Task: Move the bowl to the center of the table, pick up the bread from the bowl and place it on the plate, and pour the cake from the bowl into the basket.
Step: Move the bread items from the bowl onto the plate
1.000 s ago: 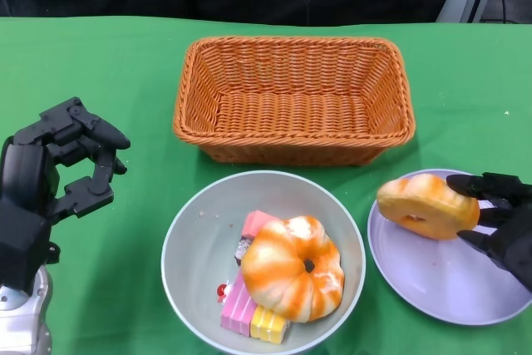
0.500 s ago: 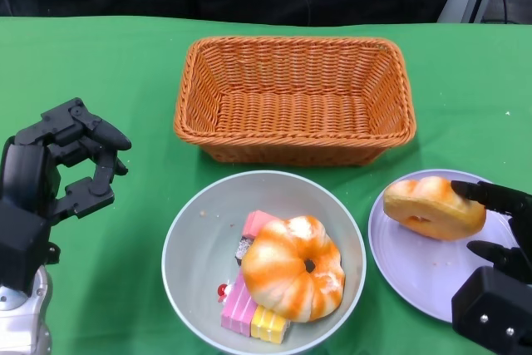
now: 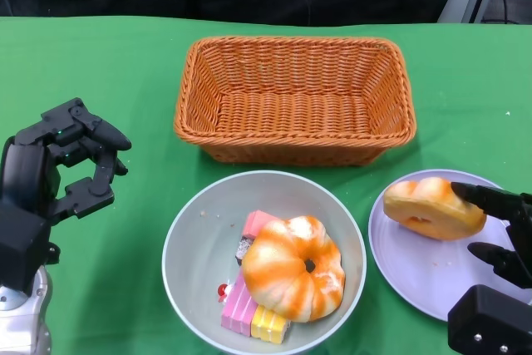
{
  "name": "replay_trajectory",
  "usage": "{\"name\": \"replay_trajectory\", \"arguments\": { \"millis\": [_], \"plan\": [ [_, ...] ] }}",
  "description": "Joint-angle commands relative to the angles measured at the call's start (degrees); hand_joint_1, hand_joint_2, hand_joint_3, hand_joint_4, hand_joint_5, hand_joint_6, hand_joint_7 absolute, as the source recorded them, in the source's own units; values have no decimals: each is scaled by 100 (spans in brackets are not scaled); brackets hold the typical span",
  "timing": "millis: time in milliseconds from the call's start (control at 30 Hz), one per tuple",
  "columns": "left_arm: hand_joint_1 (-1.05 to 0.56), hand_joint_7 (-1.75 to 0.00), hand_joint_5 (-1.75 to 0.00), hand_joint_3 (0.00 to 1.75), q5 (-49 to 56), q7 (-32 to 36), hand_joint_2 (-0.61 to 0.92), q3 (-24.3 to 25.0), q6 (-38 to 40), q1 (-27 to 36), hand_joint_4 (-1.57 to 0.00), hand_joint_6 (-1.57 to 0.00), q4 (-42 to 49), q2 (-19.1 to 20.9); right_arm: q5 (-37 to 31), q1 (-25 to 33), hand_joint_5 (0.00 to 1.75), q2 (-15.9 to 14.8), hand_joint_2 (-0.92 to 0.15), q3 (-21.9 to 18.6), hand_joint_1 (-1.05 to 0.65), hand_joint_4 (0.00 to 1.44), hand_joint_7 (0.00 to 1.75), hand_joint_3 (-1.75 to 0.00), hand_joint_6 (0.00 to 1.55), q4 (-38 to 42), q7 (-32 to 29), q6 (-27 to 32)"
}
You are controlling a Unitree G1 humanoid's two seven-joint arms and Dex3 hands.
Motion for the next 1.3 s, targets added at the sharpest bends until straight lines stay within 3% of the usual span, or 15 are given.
{"name": "replay_trajectory", "arguments": {
  "millis": [33,267,467,700,1300],
  "plan": [
    [0,-127,-149,102,-30,2,60,46,-65,46,-80,-84,0,120,-4,-17,0,-47,-79,-45,-22,67,0,0,72,151,-261,-130],
    [1,-129,-150,103,71,60,60,30,-125,31,-81,-85,57,139,49,-75,0,80,-80,-68,-32,52,0,-1,55,346,-751,-335],
    [1,-131,-150,105,74,65,58,36,-116,22,-81,-84,93,129,160,-141,0,180,-80,-108,-35,49,0,-1,51,549,-1202,-689],
    [0,-132,-150,105,23,8,58,43,-133,3,-81,-84,147,123,188,-218,2,243,-81,-126,-37,52,1,-1,53,725,-1520,-928],
    [1,-132,-150,104,10,-17,59,35,-140,31,-81,-84,116,127,325,-262,4,164,-80,-123,-35,59,2,0,59,887,-1432,-1300]
  ]
}}
